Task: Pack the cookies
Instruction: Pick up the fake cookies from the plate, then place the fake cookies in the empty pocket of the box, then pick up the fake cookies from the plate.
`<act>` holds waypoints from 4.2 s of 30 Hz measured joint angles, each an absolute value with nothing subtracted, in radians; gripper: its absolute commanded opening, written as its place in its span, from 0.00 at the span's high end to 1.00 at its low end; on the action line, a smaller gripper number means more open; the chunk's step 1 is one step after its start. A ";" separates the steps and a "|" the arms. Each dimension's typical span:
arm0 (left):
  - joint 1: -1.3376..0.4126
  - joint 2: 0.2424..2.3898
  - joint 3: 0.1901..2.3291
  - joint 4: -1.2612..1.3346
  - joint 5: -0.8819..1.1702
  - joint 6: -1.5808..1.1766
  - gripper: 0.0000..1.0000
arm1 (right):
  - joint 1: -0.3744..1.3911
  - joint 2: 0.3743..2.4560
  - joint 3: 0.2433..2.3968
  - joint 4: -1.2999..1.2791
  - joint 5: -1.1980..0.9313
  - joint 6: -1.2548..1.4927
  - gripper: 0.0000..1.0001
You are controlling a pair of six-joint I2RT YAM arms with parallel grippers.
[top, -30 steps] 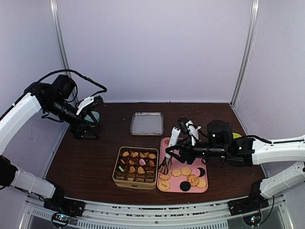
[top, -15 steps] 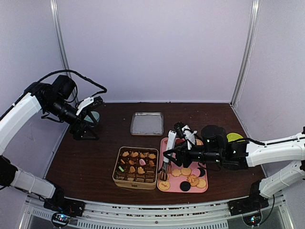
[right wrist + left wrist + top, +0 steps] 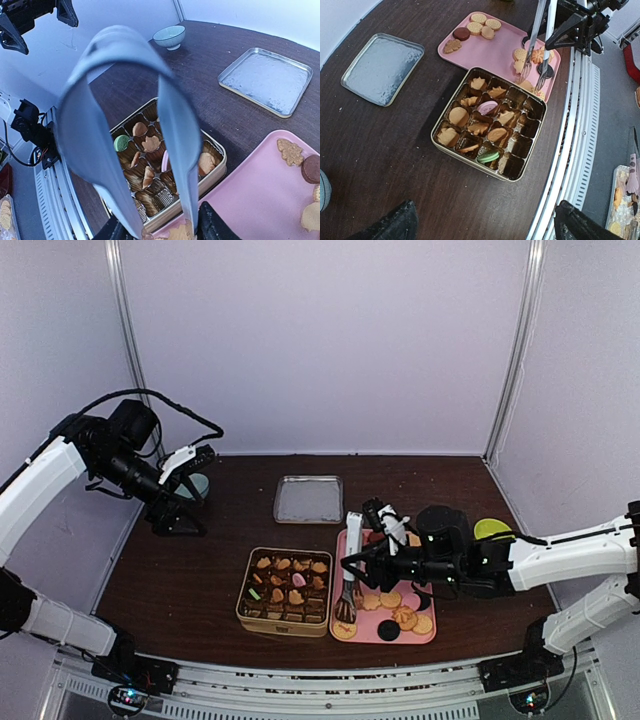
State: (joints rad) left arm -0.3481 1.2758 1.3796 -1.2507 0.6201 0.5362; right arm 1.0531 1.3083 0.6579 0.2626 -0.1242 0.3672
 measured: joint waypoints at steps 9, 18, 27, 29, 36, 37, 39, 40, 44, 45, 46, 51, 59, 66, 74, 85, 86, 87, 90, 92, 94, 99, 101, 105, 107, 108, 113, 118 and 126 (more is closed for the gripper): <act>-0.348 1.276 1.380 -1.251 0.620 0.535 0.02 | 1.089 1.290 0.616 0.298 0.033 0.324 0.59; -0.348 1.308 1.390 -1.251 0.621 0.531 0.02 | 1.137 1.306 0.589 0.415 0.110 0.308 0.58; -0.348 1.325 1.415 -1.260 0.620 0.529 0.02 | 1.162 1.358 0.584 0.499 0.186 0.279 0.58; -0.348 1.325 1.415 -1.262 0.620 0.529 0.02 | 1.164 1.379 0.584 0.505 0.200 0.274 0.58; -0.348 1.325 1.415 -1.274 0.620 0.529 0.02 | 1.168 1.412 0.573 0.557 0.222 0.282 0.61; -0.348 1.325 1.415 -1.277 0.620 0.529 0.02 | 1.168 1.412 0.568 0.564 0.223 0.287 0.62; -0.348 1.325 1.416 -1.282 0.620 0.529 0.02 | 1.168 1.410 0.560 0.575 0.223 0.298 0.67; -0.348 1.325 1.416 -1.283 0.620 0.529 0.02 | 1.169 1.403 0.554 0.577 0.223 0.303 0.72; -0.348 1.325 1.416 -1.284 0.620 0.529 0.02 | 1.174 1.373 0.534 0.554 0.225 0.329 0.87; -0.348 1.325 1.416 -1.284 0.620 0.529 0.02 | 1.174 1.366 0.531 0.546 0.225 0.337 0.91; -0.348 1.325 1.416 -1.284 0.620 0.529 0.03 | 1.174 1.356 0.530 0.532 0.226 0.347 0.95; -0.348 1.325 1.416 -1.285 0.620 0.529 0.03 | 1.174 1.298 0.530 0.476 0.234 0.370 1.00; -0.347 1.324 1.416 -1.287 0.616 0.532 0.02 | 1.174 1.230 0.631 0.385 0.239 0.332 1.00; -0.292 1.321 1.401 -1.285 0.613 0.532 0.02 | 1.186 1.318 0.817 0.385 0.235 0.256 1.00; -0.248 1.312 1.354 -1.283 0.589 0.525 0.02 | 1.210 1.490 0.897 0.373 0.225 0.202 1.00; -0.247 1.303 1.348 -1.282 0.582 0.524 0.02 | 1.226 1.523 0.899 0.353 0.225 0.183 0.90; -0.247 1.303 1.348 -1.282 0.582 0.524 0.02 | 1.227 1.523 0.899 0.353 0.225 0.185 0.89; -0.247 1.303 1.348 -1.282 0.582 0.524 0.02 | 1.228 1.525 0.899 0.353 0.225 0.186 0.87; -0.247 1.303 1.348 -1.282 0.582 0.523 0.02 | 1.229 1.526 0.899 0.353 0.225 0.190 0.77; -0.247 1.303 1.348 -1.282 0.582 0.523 0.02 | 1.229 1.526 0.899 0.356 0.225 0.193 0.72; -0.247 1.303 1.348 -1.282 0.582 0.523 0.02 | 1.229 1.526 0.899 0.356 0.225 0.199 0.67; -0.247 1.303 1.348 -1.282 0.583 0.523 0.02 | 1.229 1.526 0.899 0.360 0.226 0.213 0.61; -0.247 1.303 1.348 -1.282 0.583 0.523 0.02 | 1.229 1.526 0.899 0.363 0.227 0.213 0.62; -0.247 1.303 1.348 -1.282 0.583 0.523 0.02 | 1.229 1.526 0.899 0.363 0.234 0.213 0.63; -0.247 1.303 1.348 -1.282 0.583 0.523 0.02 | 1.229 1.520 0.899 0.361 0.244 0.213 0.63; -0.247 1.303 1.348 -1.282 0.583 0.523 0.02 | 1.229 1.512 0.897 0.359 0.249 0.213 0.63; -0.247 1.303 1.350 -1.283 0.583 0.523 0.02 | 1.216 1.390 0.830 0.356 0.293 0.215 0.62; -0.247 1.303 1.364 -1.284 0.584 0.523 0.02 | 1.159 1.248 0.716 0.355 0.323 0.236 0.59; -0.247 1.311 1.383 -1.284 0.587 0.521 0.02 | 1.063 1.201 0.592 0.337 0.318 0.281 0.57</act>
